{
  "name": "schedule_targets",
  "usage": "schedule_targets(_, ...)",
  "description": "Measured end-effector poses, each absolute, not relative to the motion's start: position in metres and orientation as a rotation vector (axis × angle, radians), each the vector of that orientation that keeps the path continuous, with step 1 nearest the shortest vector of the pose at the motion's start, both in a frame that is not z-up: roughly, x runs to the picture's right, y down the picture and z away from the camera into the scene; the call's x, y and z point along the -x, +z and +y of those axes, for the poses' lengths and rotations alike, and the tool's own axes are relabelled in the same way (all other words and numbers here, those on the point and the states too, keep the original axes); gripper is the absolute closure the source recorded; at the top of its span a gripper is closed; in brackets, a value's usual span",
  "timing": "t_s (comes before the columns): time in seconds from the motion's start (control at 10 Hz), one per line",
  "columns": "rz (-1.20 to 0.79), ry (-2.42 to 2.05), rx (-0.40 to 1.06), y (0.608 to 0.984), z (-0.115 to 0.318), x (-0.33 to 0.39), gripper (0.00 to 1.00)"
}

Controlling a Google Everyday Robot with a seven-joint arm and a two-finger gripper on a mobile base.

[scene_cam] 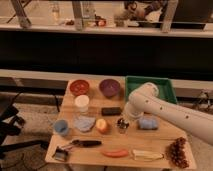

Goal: Place fork in metal cup

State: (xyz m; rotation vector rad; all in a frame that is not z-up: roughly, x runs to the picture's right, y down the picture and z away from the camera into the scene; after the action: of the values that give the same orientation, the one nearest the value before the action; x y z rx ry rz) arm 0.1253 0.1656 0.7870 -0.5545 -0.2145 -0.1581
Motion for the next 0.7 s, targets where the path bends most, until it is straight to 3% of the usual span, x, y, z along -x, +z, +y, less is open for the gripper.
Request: schedule_targets(0.7,-0.219,-0.156,0.549,0.7797,0.1699,-0.1251,1.00)
